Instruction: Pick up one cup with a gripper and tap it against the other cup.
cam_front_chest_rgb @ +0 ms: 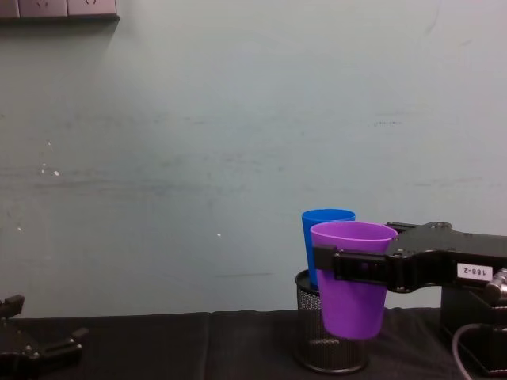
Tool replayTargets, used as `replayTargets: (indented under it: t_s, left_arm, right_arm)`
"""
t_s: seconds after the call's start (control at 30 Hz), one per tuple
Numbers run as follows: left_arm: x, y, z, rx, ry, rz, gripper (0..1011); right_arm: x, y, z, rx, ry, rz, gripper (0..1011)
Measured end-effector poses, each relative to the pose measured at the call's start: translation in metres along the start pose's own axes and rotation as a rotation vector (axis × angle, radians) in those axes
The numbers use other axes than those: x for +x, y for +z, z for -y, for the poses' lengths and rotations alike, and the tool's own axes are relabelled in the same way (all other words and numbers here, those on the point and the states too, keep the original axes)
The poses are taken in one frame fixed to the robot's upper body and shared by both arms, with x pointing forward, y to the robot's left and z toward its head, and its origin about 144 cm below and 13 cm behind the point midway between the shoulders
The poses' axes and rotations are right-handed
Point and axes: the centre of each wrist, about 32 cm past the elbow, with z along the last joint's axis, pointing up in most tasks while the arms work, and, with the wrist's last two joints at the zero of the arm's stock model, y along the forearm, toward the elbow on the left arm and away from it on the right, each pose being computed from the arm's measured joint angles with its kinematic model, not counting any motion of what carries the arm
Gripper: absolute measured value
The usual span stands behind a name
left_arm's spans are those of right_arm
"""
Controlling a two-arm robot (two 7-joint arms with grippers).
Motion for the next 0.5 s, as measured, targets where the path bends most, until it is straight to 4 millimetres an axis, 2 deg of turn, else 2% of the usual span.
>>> replayTargets:
  t_s: [0.5]
  left_arm:
    - [0.0,0.0,0.0,0.0,0.0,0.0,1000]
  right_arm:
    - [-0.0025,-0.0033,-0.0053,-0.025,0.003,0.005,739]
